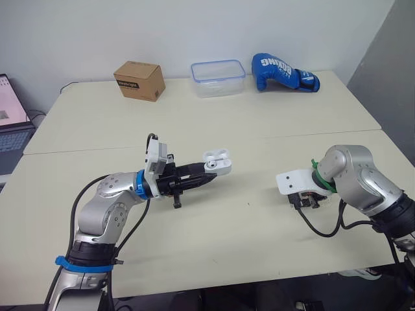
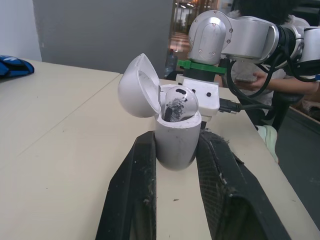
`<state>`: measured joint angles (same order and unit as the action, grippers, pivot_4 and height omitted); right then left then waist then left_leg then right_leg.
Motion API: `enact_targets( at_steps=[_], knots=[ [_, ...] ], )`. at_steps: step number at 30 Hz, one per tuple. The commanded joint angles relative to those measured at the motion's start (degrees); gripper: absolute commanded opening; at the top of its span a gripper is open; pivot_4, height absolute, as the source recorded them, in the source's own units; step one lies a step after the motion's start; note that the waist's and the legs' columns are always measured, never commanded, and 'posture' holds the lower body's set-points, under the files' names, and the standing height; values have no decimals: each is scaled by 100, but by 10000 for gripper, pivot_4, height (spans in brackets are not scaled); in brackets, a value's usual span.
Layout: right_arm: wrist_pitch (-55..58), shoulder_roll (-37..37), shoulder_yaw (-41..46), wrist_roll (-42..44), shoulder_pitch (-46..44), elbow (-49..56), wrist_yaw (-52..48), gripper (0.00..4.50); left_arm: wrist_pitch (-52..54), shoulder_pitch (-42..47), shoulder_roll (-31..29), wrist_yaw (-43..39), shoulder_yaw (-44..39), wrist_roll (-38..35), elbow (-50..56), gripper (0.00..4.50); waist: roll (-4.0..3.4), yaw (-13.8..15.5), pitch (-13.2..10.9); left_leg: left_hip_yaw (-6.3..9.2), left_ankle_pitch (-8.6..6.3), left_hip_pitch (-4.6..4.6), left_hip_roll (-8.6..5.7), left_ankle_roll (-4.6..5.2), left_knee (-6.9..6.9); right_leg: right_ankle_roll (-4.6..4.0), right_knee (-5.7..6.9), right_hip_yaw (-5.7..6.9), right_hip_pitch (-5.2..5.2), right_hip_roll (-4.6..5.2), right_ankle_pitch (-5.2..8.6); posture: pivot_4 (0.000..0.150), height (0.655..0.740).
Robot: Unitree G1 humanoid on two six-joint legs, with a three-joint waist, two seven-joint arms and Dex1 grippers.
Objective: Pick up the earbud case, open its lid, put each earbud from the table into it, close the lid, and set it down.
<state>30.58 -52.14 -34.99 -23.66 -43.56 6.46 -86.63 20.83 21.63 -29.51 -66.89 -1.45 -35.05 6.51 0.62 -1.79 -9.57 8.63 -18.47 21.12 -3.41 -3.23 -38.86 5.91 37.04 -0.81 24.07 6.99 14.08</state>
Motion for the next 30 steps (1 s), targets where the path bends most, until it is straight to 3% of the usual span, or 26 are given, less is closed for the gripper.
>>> enact_targets(
  at_steps=[1,11,16,24,30],
  knots=[
    [39,13,70,-117,-93,55,-57,14852,-85,-5,-3,7,-9,-30,211,7753,0,0,0,0,0,0,0,0,0,0,0,0,0,0,0,1500,7307],
    [158,22,75,-137,-61,161,-114,14852,-78,22,-6,-3,-6,-32,194,7753,0,0,0,1,0,0,0,0,0,0,0,1,0,0,0,1500,7307],
    [120,19,67,-148,-42,157,-100,3905,-76,26,-4,1,-4,-29,190,7753,0,1,0,1,0,0,0,0,0,0,0,0,0,0,0,1500,7307],
    [185,-18,116,-129,-16,248,-119,3908,-93,13,13,1,-12,-28,145,7753,0,0,0,0,0,0,0,0,0,0,0,1,0,0,0,1500,7307],
    [1062,224,1033,481,41,600,284,3908,-262,158,156,-26,-12,59,-240,7753,0,4,0,1,0,1,-1,0,0,0,-1,0,0,0,0,1500,7307]
  ],
)
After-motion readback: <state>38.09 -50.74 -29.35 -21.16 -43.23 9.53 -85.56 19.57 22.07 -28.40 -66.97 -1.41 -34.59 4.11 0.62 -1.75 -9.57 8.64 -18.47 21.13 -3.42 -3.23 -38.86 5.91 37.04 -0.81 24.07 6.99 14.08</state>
